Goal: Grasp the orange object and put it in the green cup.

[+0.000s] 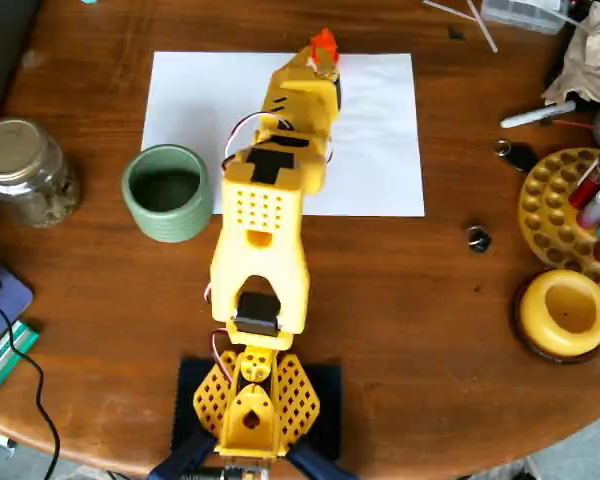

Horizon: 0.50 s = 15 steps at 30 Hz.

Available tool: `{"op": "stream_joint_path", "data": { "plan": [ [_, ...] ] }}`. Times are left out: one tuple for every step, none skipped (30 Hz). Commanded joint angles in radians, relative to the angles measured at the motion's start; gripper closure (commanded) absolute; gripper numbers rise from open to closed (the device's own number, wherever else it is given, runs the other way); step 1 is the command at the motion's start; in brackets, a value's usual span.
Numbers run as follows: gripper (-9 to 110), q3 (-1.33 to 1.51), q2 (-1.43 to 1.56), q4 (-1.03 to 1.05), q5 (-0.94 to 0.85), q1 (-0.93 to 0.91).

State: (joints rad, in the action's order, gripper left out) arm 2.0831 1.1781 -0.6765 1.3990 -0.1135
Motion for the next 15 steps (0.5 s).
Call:
{"op": "stream_joint_path", "data": {
  "plan": [
    [82,-0.072,-0.014,0.000,0.000,0.029],
    [78,-0.091,-0.028,0.000,0.005,0.035],
    [77,-0.114,-0.043,0.000,0.005,0.038],
    [76,-0.135,-0.055,0.008,0.005,0.041],
    [76,-0.153,-0.066,0.020,0.005,0.044],
    [76,-0.169,-0.078,0.023,0.005,0.046],
    [76,-0.186,-0.089,0.034,0.005,0.048],
    [76,-0.204,-0.100,0.044,0.005,0.049],
    [76,-0.221,-0.114,0.046,0.005,0.052],
    [76,-0.232,-0.126,0.046,0.005,0.052],
    [76,-0.244,-0.140,0.046,0.005,0.054],
    [76,-0.255,-0.153,0.046,0.005,0.054],
    [76,-0.265,-0.166,0.046,0.005,0.054],
    [76,-0.278,-0.178,0.046,0.005,0.054],
    [76,-0.293,-0.192,0.046,0.005,0.054]
  ]
}}
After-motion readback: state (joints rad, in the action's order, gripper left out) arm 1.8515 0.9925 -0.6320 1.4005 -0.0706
